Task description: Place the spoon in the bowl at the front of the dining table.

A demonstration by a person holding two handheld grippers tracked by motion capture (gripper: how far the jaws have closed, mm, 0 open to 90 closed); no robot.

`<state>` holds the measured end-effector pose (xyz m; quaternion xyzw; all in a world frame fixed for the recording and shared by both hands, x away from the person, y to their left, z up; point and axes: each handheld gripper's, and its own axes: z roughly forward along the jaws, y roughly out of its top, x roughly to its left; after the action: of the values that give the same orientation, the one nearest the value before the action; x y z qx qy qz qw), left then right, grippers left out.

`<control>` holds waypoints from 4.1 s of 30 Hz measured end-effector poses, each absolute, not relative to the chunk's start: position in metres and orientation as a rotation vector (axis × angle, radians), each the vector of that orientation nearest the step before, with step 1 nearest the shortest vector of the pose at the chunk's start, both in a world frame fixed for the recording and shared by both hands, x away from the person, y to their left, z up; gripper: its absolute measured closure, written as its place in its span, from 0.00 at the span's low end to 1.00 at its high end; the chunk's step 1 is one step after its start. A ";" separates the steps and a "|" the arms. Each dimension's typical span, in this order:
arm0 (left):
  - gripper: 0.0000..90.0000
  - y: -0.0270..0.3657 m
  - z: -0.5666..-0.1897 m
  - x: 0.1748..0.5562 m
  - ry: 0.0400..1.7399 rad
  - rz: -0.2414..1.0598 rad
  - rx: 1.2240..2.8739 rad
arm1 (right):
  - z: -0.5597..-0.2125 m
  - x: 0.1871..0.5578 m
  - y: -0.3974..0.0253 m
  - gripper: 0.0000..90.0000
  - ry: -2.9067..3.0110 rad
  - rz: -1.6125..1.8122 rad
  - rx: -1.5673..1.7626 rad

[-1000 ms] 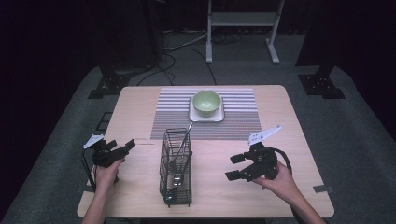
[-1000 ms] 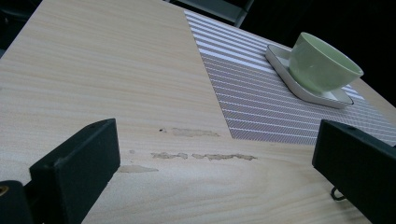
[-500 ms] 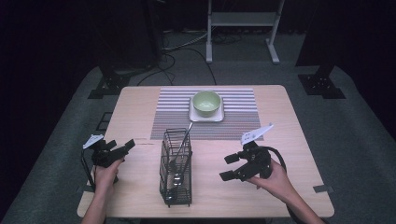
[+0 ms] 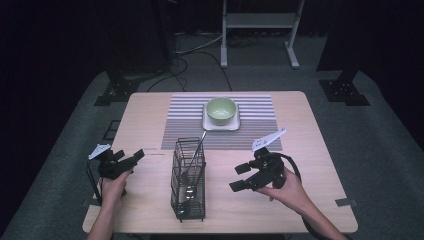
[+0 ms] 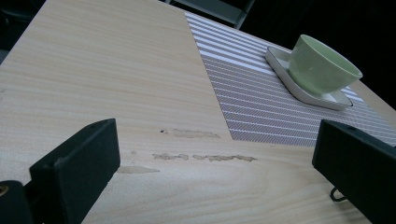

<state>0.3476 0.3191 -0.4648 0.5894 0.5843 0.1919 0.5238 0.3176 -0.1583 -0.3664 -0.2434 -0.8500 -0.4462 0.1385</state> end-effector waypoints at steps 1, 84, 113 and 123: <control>0.00 0.319 -0.465 0.348 1.399 0.460 1.410 | -0.366 0.318 -0.157 0.21 -2.457 -1.287 -0.707; 0.00 0.321 -0.465 0.347 1.400 0.454 1.407 | -0.343 0.350 -0.096 0.36 -2.490 -1.183 -0.738; 0.00 0.321 -0.464 0.347 1.400 0.456 1.401 | -0.342 0.354 -0.079 0.95 -2.485 -1.166 -0.698; 0.00 0.322 -0.464 0.347 1.402 0.461 1.398 | -0.338 0.350 -0.079 0.98 -2.473 -1.185 -0.693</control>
<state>0.3473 0.3219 -0.4642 0.5845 0.5864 0.1929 0.5265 0.3503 -0.0794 -0.3383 -0.2420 -0.8637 -0.4138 0.1558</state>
